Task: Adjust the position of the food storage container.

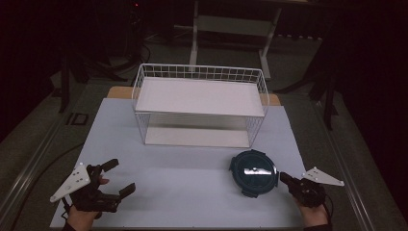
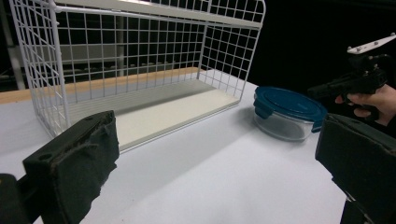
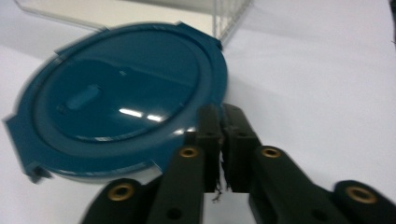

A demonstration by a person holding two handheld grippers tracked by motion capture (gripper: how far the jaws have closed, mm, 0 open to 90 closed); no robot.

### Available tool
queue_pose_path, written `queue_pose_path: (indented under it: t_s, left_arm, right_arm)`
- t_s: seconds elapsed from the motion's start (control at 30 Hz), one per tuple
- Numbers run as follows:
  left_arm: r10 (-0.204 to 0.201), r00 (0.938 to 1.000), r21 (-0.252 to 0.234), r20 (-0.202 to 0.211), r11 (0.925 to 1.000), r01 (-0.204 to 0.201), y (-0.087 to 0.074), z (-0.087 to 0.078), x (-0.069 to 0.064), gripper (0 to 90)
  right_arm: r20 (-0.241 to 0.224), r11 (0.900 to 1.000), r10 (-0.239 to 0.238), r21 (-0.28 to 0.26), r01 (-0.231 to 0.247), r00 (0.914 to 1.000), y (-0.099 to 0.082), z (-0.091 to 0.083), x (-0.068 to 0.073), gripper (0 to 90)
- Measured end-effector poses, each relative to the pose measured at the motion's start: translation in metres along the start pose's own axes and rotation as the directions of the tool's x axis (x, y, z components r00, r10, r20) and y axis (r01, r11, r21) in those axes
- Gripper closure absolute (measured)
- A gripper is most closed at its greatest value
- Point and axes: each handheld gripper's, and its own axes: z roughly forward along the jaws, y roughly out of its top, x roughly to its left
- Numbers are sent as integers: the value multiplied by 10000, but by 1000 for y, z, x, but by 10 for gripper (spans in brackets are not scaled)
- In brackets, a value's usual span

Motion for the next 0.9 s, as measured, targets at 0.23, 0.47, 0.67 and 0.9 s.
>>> queue_pose_path:
  t_s: [0.23,0.47,0.67,0.9]
  left_arm:
    - [21,10000,64,4,10000,-21,0,1,0,0]
    - [6,10000,100,35,9999,-6,-1,1,0,0]
    - [67,10000,118,32,9999,-68,0,2,-1,0]
    - [32,10000,145,62,9999,-33,-1,3,-1,0]
  right_arm:
    - [-96,9990,129,433,-125,9999,-9,6,-3,900]
    - [-121,9986,191,487,-185,9997,-7,9,-4,900]
    - [-228,9985,184,513,-172,9996,-4,13,-4,900]
    - [-649,9982,17,597,21,9979,4,27,5,900]
